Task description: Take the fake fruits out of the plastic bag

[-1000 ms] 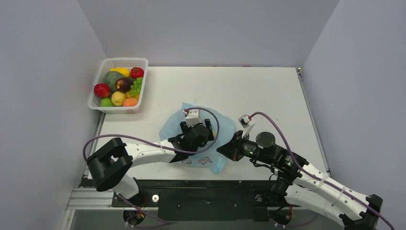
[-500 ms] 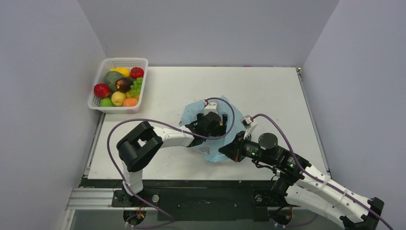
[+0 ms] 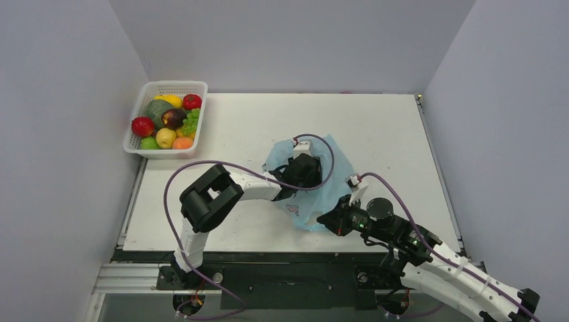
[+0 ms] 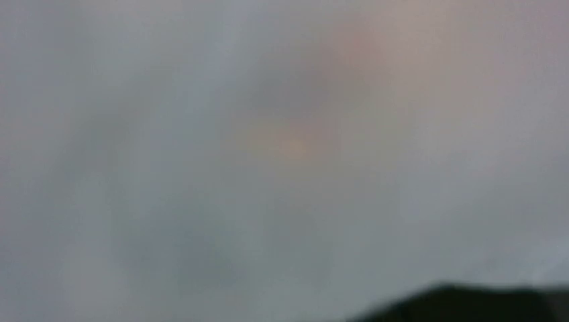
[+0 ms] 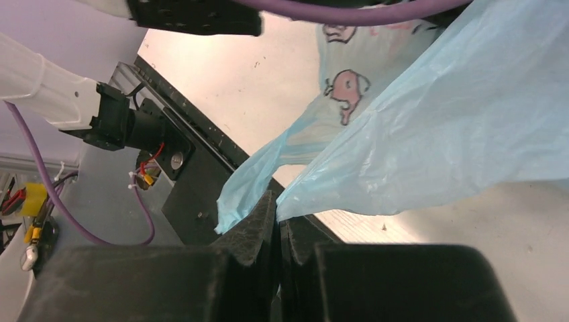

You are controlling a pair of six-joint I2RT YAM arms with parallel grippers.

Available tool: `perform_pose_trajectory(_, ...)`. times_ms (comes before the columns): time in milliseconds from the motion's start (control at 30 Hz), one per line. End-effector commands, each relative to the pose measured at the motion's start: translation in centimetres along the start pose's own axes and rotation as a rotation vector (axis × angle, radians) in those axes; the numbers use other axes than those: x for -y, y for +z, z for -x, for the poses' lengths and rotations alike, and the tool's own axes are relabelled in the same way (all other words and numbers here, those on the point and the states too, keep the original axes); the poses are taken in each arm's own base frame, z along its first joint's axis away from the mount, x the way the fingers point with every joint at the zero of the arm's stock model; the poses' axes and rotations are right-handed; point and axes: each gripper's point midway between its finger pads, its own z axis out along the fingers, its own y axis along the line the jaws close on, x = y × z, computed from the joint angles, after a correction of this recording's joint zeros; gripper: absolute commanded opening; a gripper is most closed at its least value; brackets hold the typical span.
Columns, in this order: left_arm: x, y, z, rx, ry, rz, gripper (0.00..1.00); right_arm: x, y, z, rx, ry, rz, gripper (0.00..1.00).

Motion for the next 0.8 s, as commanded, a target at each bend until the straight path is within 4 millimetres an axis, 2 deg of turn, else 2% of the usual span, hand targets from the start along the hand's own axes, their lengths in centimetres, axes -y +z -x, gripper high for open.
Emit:
perform_pose_trajectory(0, -2.6, -3.7, -0.5, -0.031, -0.004, 0.044, 0.49, 1.6, 0.0, -0.5, 0.025, 0.021, -0.058, 0.00)
perform_pose_trajectory(33, -3.1, -4.5, -0.7, -0.034, 0.002, 0.045, 0.48, 1.9, 0.1, -0.7, 0.022, 0.030, -0.068, 0.00)
perform_pose_trajectory(67, -2.2, -6.0, 1.0, 0.003, -0.004, 0.009, 0.45, 2.6, 0.3, -1.2, 0.017, 0.037, -0.091, 0.00)
perform_pose_trajectory(100, -2.3, -6.8, 0.9, 0.000, 0.005, -0.003, 0.45, 3.0, 0.5, -1.4, 0.019, 0.048, -0.107, 0.00)
perform_pose_trajectory(133, -1.3, -8.3, 2.5, 0.035, -0.002, -0.041, 0.44, 3.7, 0.8, -2.1, 0.008, 0.055, -0.122, 0.00)
perform_pose_trajectory(167, -1.5, -9.1, 2.5, 0.030, 0.007, -0.046, 0.44, 4.1, 0.9, -2.2, 0.013, 0.067, -0.139, 0.00)
perform_pose_trajectory(200, -0.9, -10.6, 3.8, 0.057, -0.003, -0.075, 0.43, 4.6, 1.1, -2.6, 0.009, 0.073, -0.156, 0.00)
perform_pose_trajectory(233, -1.4, -11.3, 3.6, 0.048, 0.002, -0.065, 0.42, 4.9, 1.2, -2.5, 0.016, 0.080, -0.175, 0.00)
perform_pose_trajectory(267, -1.1, -12.6, 4.6, 0.074, -0.007, -0.082, 0.42, 5.2, 1.3, -2.6, 0.014, 0.082, -0.191, 0.00)
perform_pose_trajectory(300, -2.3, -13.0, 4.0, 0.071, -0.011, -0.052, 0.42, 5.6, 1.3, -2.5, 0.020, 0.084, -0.211, 0.00)
perform_pose_trajectory(333, -2.4, -14.0, 4.5, 0.093, -0.027, -0.058, 0.41, 6.0, 1.4, -2.7, 0.015, 0.086, -0.229, 0.00)
perform_pose_trajectory(367, -3.6, -14.1, 3.6, 0.091, -0.048, -0.034, 0.40, 6.6, 1.4, -2.8, 0.020, 0.092, -0.265, 0.00)
perform_pose_trajectory(400, -3.8, -14.8, 3.8, 0.106, -0.067, -0.042, 0.40, 7.2, 1.4, -3.0, 0.017, 0.098, -0.292, 0.00)
perform_pose_trajectory(433, -5.0, -14.8, 2.6, 0.095, -0.090, -0.022, 0.42, 7.8, 1.3, -3.1, 0.023, 0.106, -0.323, 0.00)
perform_pose_trajectory(467, -5.1, -15.3, 2.6, 0.102, -0.107, -0.027, 0.46, 8.3, 1.4, -3.4, 0.015, 0.109, -0.343, 0.00)
perform_pose_trajectory(500, -5.9, -15.3, 1.6, 0.090, -0.123, -0.016, 0.57, 8.6, 1.3, -3.5, 0.012, 0.109, -0.359, 0.00)
perform_pose_trajectory(533, -6.1, -15.5, 1.5, 0.092, -0.132, -0.019, 0.64, 8.7, 1.3, -3.6, 0.003, 0.107, -0.368, 0.00)
perform_pose_trajectory(567, -6.6, -15.8, 0.8, 0.083, -0.145, -0.015, 0.79, 8.7, 1.3, -3.8, -0.007, 0.101, -0.369, 0.00)
perform_pose_trajectory(633, -7.2, -16.2, 0.0, 0.068, -0.167, -0.014, 0.92, 8.3, 1.6, -3.9, -0.021, 0.094, -0.347, 0.02)
perform_pose_trajectory(733, -7.3, -17.1, -0.5, 0.046, -0.177, -0.027, 0.97, 7.4, 2.0, -3.7, -0.024, 0.076, -0.296, 0.05)
perform_pose_trajectory(767, -7.2, -17.6, -0.4, 0.039, -0.171, -0.036, 0.97, 6.5, 2.2, -3.7, -0.034, 0.074, -0.252, 0.05)
